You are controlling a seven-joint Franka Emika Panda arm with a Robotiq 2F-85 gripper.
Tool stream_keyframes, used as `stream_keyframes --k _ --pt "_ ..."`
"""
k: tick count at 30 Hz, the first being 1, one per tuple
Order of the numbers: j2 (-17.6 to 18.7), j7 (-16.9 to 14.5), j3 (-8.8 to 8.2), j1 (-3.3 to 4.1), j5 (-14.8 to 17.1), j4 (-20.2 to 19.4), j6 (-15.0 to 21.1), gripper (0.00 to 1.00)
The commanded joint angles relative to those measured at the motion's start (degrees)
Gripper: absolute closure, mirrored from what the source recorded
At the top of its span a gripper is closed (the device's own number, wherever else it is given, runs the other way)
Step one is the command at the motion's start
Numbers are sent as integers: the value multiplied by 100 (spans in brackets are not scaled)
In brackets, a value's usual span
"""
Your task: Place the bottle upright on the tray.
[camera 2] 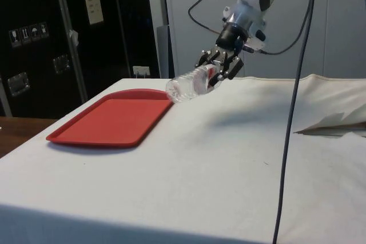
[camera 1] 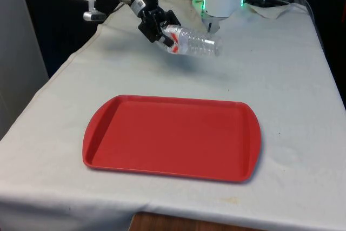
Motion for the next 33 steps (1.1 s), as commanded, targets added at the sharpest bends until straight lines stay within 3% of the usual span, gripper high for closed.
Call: stream_keyframes --k 1,2,3,4,8,9,11,17,18,19,26,27,28,33 --pt "-63 109 -34 57 -80 -6 80 67" --pt "0 0 0 0 0 0 0 67" --pt "-97 149 -40 57 -120 6 80 67" --pt "-126 189 -46 63 -166 11 74 67" --pt "-275 378 -57 63 -355 57 74 67" --pt "-229 292 -29 17 -286 57 0 67" --pt "-338 464 -63 69 -441 80 74 67" --pt "-516 710 -57 63 -710 160 57 67" --pt "-476 630 -34 23 -642 155 0 67" --pt "-539 745 -57 63 -739 172 52 67" --pt "-659 951 -52 69 -963 286 11 67" --pt "-625 877 -34 40 -894 281 -17 67" --pt "-676 991 -52 80 -1003 321 0 67" --pt "-728 1112 -52 86 -1146 424 -40 67"
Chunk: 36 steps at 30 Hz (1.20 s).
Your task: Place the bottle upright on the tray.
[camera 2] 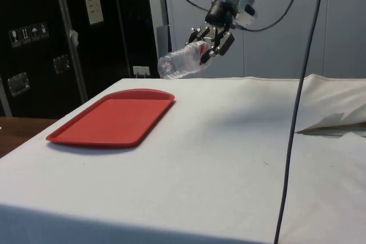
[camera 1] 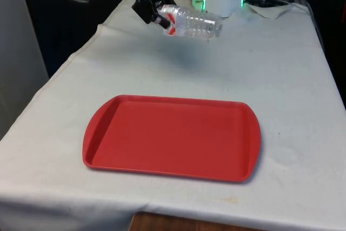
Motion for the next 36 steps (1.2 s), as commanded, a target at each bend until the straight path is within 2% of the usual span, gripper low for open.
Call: stream_keyframes --k 1,3,4,6,14,15,16,23,25,26,33,34,36 --pt "-46 80 -17 29 -86 6 17 67" --pt "-63 115 -17 29 -138 46 -6 67" --pt "-17 34 0 0 -46 34 -23 67" --pt "-97 166 -17 34 -218 97 -29 67" --pt "-172 286 -6 40 -435 241 -97 67" --pt "-138 206 0 17 -361 223 -103 67" --pt "-183 304 -6 40 -476 275 -120 67" --pt "-189 367 -6 52 -619 441 -212 67" --pt "-149 304 6 29 -573 458 -223 67" --pt "-189 384 -6 52 -659 487 -235 67" --pt "-183 413 0 69 -768 636 -304 67" --pt "-149 344 6 46 -705 630 -309 67" --pt "-183 418 0 74 -791 665 -315 67"
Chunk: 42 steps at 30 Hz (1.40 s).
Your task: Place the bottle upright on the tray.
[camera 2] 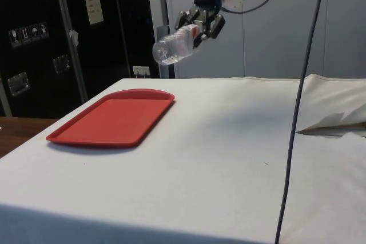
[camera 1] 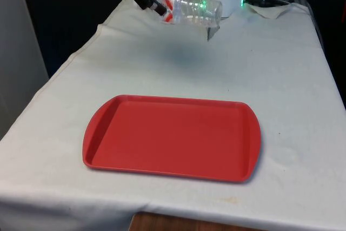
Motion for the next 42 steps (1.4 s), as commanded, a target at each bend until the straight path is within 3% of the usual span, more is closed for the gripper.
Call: stream_keyframes --k 1,6,7,8,13,16,17,19,25,42 --pt "-34 80 -11 23 -86 29 -6 67" --pt "-57 149 -17 40 -218 155 -74 67" --pt "-6 69 0 11 -143 149 -92 67" --pt "-74 172 -17 46 -252 178 -86 67" --pt "-206 338 -11 74 -447 281 -166 67" --pt "-304 447 0 86 -561 315 -201 67" --pt "-264 367 11 57 -493 304 -206 67" --pt "-401 544 23 92 -676 344 -218 67" --pt "-521 682 69 103 -882 418 -252 67" --pt "-602 688 212 109 -1295 596 -384 67"
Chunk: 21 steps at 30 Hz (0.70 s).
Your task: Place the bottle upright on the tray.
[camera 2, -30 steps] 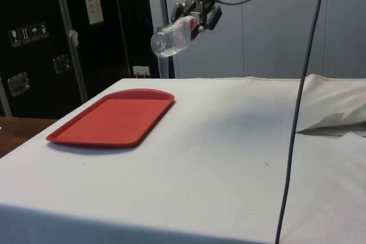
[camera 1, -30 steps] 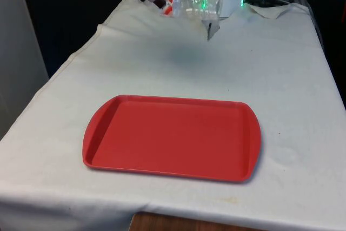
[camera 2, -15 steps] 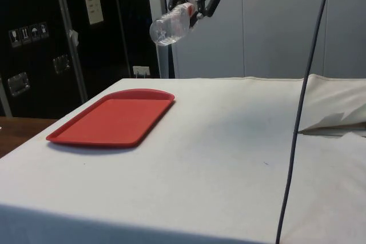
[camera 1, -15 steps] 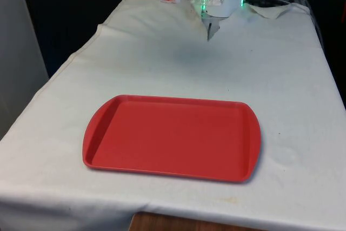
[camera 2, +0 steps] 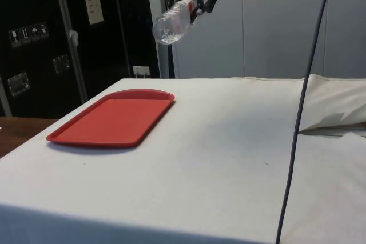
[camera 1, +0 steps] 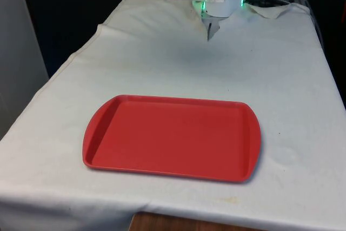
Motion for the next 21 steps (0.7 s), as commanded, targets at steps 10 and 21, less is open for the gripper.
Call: stream_keyframes --k 10,21 --pt "6 -246 11 -17 -52 -52 -34 67" --pt "17 -178 17 -6 -86 52 -63 67"
